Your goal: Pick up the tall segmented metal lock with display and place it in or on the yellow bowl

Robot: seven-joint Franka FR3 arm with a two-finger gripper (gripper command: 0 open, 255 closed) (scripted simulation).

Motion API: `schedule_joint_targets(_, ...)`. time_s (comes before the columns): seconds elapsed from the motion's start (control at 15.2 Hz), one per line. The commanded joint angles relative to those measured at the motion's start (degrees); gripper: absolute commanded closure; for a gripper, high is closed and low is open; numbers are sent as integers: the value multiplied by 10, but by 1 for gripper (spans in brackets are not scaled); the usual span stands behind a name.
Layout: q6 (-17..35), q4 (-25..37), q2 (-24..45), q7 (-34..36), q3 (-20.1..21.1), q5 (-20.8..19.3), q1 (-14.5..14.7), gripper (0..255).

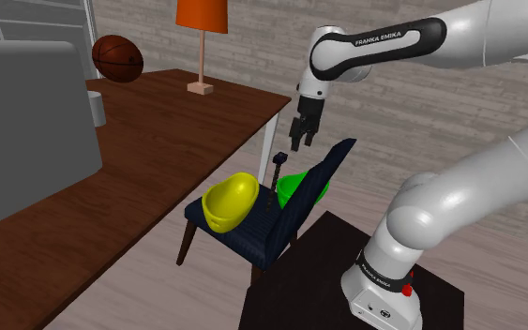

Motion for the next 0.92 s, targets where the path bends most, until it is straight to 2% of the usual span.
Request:
schedule_joint_targets(0.0, 41, 1, 29, -17, -8, -8, -1, 0)
schedule_joint_targets(0.33, 135, 26, 120, -65, -33, -21, -3, 0)
schedule_joint_targets(0.66, 215, 69, 215, -114, -54, -17, -5, 0)
schedule_joint_targets(0.86, 239, 58, 228, -116, -56, -14, -4, 0)
